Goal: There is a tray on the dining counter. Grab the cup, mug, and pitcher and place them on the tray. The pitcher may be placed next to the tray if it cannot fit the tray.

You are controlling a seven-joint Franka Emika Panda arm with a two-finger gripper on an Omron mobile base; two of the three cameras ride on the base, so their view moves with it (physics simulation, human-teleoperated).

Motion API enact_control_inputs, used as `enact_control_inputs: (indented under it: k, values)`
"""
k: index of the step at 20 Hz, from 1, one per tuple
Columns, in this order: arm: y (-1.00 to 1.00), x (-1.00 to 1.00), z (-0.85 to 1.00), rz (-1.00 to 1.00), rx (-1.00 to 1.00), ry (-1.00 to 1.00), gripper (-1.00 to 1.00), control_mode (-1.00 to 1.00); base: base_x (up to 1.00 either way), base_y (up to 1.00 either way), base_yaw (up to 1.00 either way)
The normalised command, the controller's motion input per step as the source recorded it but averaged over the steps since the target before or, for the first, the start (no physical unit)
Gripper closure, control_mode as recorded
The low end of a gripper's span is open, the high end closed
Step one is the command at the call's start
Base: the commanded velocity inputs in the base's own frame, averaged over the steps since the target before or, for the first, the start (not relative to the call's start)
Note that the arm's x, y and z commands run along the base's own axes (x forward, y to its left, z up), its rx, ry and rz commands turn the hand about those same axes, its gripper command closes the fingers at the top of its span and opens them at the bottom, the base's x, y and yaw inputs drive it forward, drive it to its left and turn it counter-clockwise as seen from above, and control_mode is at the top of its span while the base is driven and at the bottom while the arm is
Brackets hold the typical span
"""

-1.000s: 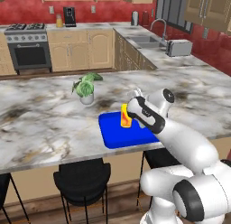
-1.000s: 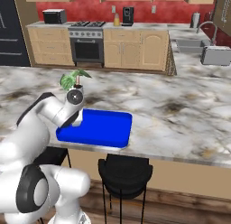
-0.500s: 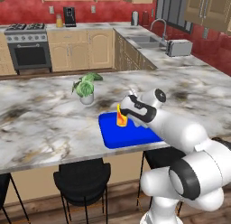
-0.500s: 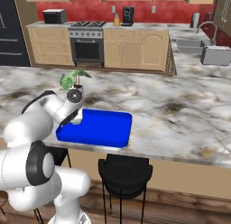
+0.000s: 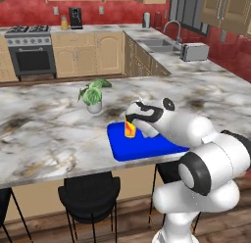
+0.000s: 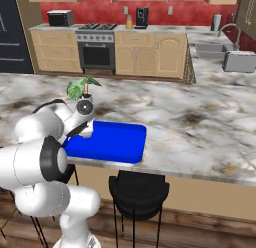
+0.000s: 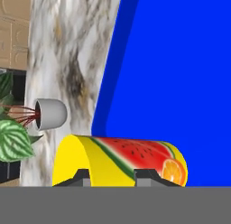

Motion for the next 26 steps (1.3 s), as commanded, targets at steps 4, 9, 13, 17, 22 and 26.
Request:
enact_control_inputs:
  k: [4, 9, 13, 17, 22, 26]
  values:
    - [0.0, 0.1, -0.28, 0.0, 0.0, 0.0, 1.0, -1.0, 0.0, 0.0, 0.0]
    - [0.01, 0.09, -0.18, 0.0, 0.0, 0.0, 1.0, -1.0, 0.0, 0.0, 0.0]
    - [0.03, 0.11, -0.14, 0.0, 0.0, 0.0, 1.0, -1.0, 0.0, 0.0, 0.0]
    - [0.05, 0.21, -0.11, 0.0, 0.0, 0.0, 1.0, -1.0, 0.0, 0.0, 0.0]
    - [0.06, 0.28, -0.04, 0.0, 0.0, 0.0, 1.0, -1.0, 0.0, 0.0, 0.0]
    - [0.01, 0.29, -0.04, 0.0, 0.0, 0.0, 1.0, -1.0, 0.0, 0.0, 0.0]
